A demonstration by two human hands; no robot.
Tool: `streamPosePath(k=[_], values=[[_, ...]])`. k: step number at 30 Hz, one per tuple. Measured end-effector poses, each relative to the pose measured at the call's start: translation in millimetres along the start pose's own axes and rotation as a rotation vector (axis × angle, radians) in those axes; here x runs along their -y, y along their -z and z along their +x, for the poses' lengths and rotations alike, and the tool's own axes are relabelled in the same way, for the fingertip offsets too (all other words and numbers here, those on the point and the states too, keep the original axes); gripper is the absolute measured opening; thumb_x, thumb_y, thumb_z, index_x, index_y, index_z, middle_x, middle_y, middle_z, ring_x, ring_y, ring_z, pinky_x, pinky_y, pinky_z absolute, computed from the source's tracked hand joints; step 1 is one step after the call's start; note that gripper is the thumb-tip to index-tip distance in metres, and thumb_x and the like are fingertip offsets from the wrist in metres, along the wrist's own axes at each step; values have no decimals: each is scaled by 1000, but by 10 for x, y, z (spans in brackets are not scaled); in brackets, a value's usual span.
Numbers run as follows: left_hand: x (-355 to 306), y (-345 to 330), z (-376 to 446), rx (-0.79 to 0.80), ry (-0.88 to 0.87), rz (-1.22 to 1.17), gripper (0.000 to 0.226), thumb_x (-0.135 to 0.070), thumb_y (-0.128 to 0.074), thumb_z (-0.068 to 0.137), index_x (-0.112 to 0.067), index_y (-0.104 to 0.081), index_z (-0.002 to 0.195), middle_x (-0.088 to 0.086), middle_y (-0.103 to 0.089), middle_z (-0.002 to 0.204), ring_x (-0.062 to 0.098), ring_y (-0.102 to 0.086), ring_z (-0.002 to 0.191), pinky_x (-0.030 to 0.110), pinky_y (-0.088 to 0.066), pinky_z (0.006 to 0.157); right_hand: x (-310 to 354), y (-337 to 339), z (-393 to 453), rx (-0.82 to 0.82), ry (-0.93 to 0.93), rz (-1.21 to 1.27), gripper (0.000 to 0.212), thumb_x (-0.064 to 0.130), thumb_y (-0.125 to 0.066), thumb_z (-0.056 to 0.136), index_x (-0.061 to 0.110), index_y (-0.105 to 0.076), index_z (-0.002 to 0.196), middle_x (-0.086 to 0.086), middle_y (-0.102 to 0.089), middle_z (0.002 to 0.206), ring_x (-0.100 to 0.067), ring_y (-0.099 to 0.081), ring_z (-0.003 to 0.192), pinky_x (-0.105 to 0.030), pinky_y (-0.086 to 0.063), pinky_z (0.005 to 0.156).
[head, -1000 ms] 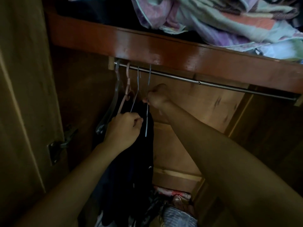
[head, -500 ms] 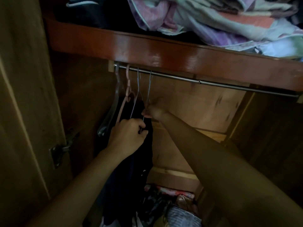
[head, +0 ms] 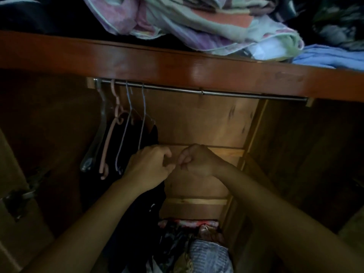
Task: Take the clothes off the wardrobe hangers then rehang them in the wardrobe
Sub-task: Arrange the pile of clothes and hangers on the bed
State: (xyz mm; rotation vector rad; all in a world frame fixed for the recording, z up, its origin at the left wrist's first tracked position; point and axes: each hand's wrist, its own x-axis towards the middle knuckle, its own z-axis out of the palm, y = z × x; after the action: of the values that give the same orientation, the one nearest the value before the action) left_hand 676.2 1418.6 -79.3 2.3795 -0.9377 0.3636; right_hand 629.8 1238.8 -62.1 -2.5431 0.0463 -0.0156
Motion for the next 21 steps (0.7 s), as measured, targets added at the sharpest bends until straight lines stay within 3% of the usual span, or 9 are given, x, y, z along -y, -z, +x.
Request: streamPosePath(k=[4, 6, 9, 12, 17, 21], values=[[-297, -185, 63, 62, -24, 2, 34, -46, -70, 85, -31, -65, 115, -7, -66, 102, 16, -63, 91, 26, -41, 64, -320, 169, -408, -40, -55, -261, 16, 34, -71, 83, 37, -61, 70, 23, -56, 80, -4, -57, 83, -18, -42, 65], [-484, -285, 79, 81, -58, -9, 36, -47, -71, 83, -32, -65, 115, -8, -66, 101, 15, -63, 92, 26, -39, 64, -443, 261, -639, -39, -89, -363, 11, 42, -71, 82, 34, -64, 77, 21, -55, 83, -5, -55, 82, -23, -45, 66], [-777, -433, 95, 175, -127, -8, 43, -50, -72, 81, -31, -64, 118, -10, -65, 104, 11, -60, 90, 23, -37, 60, -606, 399, -1001, -23, -165, -426, 26, 50, -68, 82, 32, -65, 100, 10, -62, 99, -13, -58, 94, -34, -53, 81], [-1069, -591, 129, 288, -180, -11, 47, -54, -72, 78, -34, -62, 120, -11, -62, 109, 9, -56, 90, 22, -37, 61, -756, 543, -1370, -29, -242, -432, 34, 55, -65, 83, 36, -59, 111, 8, -60, 107, -15, -57, 100, -36, -52, 83], [-1631, -869, 151, 439, -286, -104, 48, -56, -71, 72, -38, -60, 115, -11, -61, 109, 10, -59, 94, 35, -54, 82, -958, 747, -1967, -104, -326, -386, 31, 55, -66, 83, 37, -62, 109, 15, -63, 102, -9, -59, 95, -28, -47, 73], [-2051, -1090, 161, 486, -391, -136, 50, -59, -71, 69, -42, -59, 114, -17, -60, 107, 3, -58, 91, 30, -53, 75, -1061, 853, -2383, -153, -427, -407, 31, 59, -62, 83, 36, -66, 104, 14, -66, 101, -12, -62, 96, -30, -47, 73]])
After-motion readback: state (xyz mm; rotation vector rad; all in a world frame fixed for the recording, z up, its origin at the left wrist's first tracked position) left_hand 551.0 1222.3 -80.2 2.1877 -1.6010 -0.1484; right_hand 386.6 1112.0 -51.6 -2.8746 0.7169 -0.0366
